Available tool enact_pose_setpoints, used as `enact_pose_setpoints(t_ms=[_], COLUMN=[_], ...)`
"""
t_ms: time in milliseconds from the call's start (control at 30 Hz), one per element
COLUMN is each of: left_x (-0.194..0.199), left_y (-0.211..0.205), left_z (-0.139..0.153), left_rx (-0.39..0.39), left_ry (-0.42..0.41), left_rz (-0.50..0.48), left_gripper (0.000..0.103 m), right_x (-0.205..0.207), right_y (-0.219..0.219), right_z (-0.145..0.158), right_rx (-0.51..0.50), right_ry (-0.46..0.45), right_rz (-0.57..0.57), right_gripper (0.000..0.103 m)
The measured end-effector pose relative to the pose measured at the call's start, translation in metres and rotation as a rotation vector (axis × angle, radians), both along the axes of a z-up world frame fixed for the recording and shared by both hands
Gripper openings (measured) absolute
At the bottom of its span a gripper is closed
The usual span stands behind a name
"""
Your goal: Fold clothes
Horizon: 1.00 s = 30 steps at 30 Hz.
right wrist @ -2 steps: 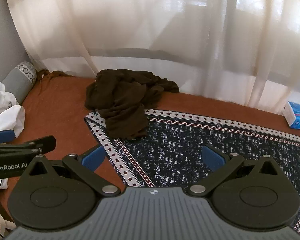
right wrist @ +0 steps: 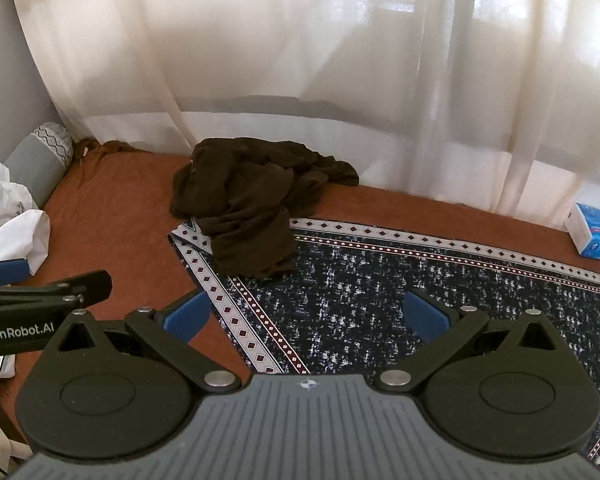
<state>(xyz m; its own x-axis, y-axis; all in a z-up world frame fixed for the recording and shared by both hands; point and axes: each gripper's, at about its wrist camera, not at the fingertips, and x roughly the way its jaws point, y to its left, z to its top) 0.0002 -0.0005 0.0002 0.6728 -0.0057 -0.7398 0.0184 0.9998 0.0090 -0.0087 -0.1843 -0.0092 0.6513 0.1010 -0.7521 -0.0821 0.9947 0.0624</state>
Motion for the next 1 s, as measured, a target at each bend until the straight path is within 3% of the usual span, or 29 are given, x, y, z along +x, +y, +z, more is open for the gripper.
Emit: enact_pose_setpoints(t_ms=[1000], left_x=[-0.0009], left_y=[-0.0017], left_z=[0.0024], left_rx=[0.014], left_ry=[-0.007], left_rz=[-0.011], left_gripper=[0.103], right_x=[0.0018], right_y=[0.0018], right_z=[-0.004], right_rx=[0.02], right_ry=[0.007], right_rz=[0.009], right_gripper=[0.103])
